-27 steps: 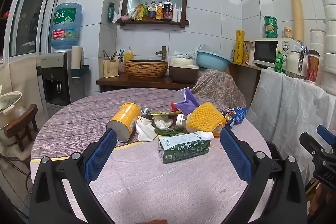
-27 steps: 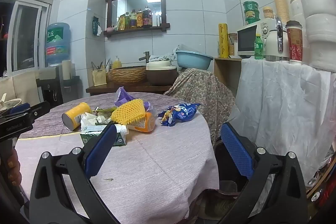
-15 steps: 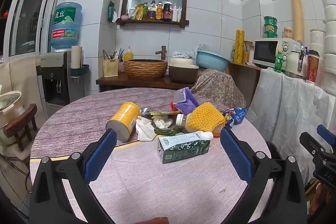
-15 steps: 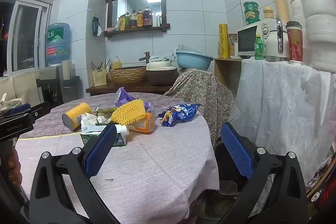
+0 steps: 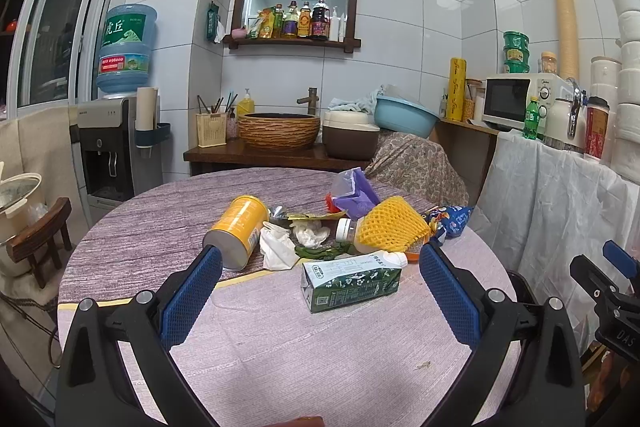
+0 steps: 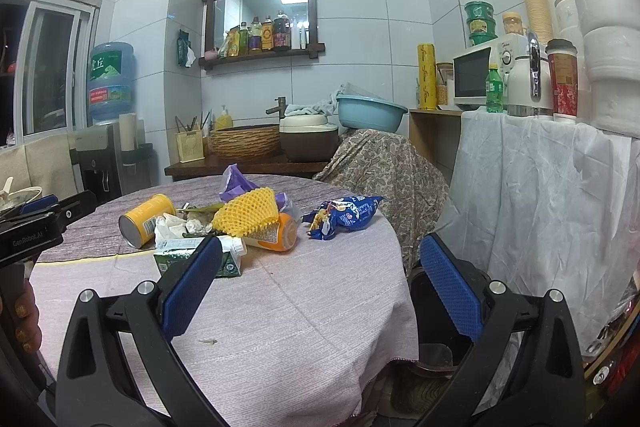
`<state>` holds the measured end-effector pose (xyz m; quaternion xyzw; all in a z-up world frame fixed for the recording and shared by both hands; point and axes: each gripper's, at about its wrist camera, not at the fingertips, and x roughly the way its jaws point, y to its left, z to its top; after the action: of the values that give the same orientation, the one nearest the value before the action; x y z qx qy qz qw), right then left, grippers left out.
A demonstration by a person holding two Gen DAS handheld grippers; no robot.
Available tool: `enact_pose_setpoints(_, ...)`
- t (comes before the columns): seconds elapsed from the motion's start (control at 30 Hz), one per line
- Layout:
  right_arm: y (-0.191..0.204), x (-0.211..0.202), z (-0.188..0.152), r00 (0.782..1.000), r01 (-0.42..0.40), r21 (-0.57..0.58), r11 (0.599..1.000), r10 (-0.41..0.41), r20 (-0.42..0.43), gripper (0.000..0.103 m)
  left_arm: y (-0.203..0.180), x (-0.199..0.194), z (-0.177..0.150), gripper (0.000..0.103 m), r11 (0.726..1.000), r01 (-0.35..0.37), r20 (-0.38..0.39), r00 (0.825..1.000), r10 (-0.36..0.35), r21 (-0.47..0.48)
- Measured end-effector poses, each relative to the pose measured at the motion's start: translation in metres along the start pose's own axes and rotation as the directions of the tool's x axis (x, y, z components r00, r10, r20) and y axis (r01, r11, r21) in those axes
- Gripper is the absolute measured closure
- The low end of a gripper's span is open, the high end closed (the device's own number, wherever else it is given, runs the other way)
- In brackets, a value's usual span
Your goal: Collect trash
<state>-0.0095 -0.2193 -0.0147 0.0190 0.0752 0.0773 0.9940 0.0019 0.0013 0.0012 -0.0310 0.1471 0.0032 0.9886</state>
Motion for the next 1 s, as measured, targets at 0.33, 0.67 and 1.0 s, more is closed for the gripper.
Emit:
enact_pose_setpoints(0.33,-0.0003,-0.0002,-0.0005,1.000,-0.001,-0.002,1.000,0.001,0.004,0.005,-0.0041,0.0007,-0.0003,0.005,1.000,0.002,-0.004,1.000,-0.002,0.005)
enact_pose_setpoints(0.67,-0.0008,0.0000,-0.0007,1.000,-0.004,0.000,1.000,0.004,0.001,0.005,-0.0002,0.0020,-0.0011,0.005,1.000,0.004,-0.006,1.000,-0.004,0.003)
enact_pose_setpoints(1.0,-0.0013,-0.0003,-0.0018,1.000,-0.006,-0.001,1.000,0.006,-0.002,0.005,-0.0002,0.0025,-0.0020,0.005,1.000,0.002,-0.009,1.000,-0.002,0.005)
